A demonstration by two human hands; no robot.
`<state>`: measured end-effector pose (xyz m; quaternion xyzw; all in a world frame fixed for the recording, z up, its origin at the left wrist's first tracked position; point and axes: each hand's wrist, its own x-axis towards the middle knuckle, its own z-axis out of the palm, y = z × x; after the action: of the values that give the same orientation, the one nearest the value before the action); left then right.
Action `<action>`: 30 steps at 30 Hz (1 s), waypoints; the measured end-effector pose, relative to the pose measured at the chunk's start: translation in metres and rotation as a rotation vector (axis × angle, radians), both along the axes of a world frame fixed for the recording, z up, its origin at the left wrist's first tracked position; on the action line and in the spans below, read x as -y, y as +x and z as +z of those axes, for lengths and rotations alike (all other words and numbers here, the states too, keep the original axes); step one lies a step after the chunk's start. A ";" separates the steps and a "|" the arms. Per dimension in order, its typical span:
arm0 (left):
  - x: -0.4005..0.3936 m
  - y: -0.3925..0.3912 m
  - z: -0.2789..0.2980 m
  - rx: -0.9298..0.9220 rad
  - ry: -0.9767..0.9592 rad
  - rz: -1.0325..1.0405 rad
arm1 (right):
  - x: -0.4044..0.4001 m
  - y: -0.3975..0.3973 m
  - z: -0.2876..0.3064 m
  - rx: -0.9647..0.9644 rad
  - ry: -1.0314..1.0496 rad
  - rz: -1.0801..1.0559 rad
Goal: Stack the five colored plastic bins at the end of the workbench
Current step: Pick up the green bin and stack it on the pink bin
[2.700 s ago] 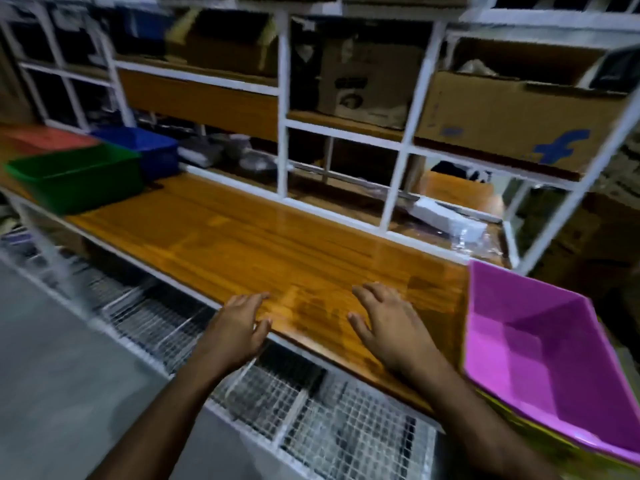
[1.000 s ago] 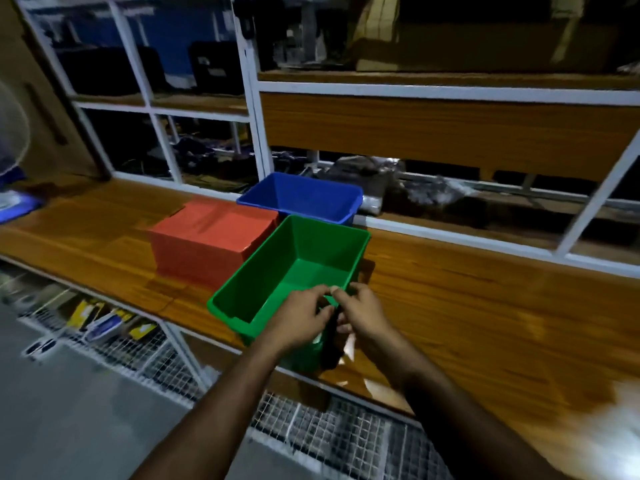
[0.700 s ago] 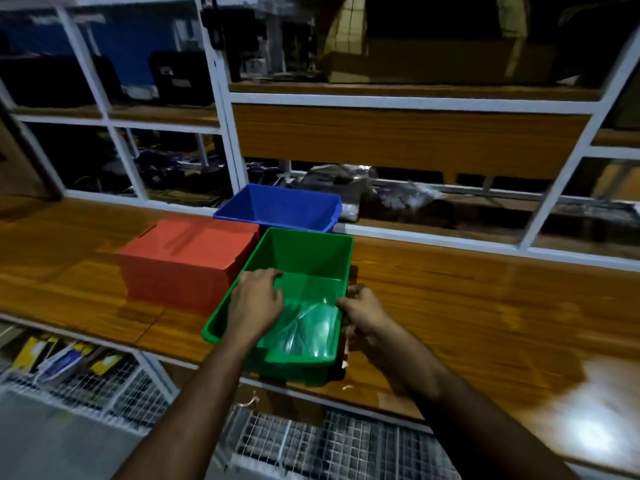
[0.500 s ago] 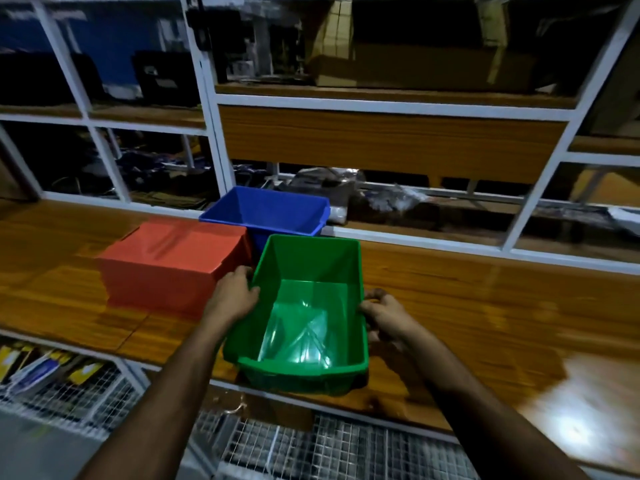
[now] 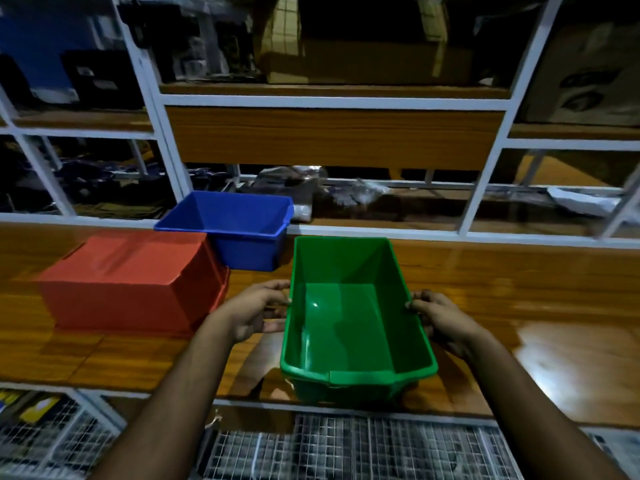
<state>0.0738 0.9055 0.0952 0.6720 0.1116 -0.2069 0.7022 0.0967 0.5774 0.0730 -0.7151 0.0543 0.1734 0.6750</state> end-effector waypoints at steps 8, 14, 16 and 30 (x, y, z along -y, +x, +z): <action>0.081 0.032 -0.004 -0.006 -0.230 -0.186 | 0.078 -0.059 0.000 0.019 0.085 -0.261; 0.205 0.022 0.000 -0.006 -0.185 -0.477 | 0.171 -0.156 0.001 0.048 0.062 -0.556; 0.252 0.007 -0.001 -0.015 -0.155 -0.560 | 0.204 -0.197 0.001 0.062 0.083 -0.643; 0.598 -0.151 0.003 0.003 -0.112 -0.990 | 0.431 -0.456 -0.010 0.153 0.224 -1.152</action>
<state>-0.0777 0.3079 0.0981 0.6060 -0.2334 -0.5200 0.5549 -0.3588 0.1459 0.0634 -0.5053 0.3664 -0.2684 0.7338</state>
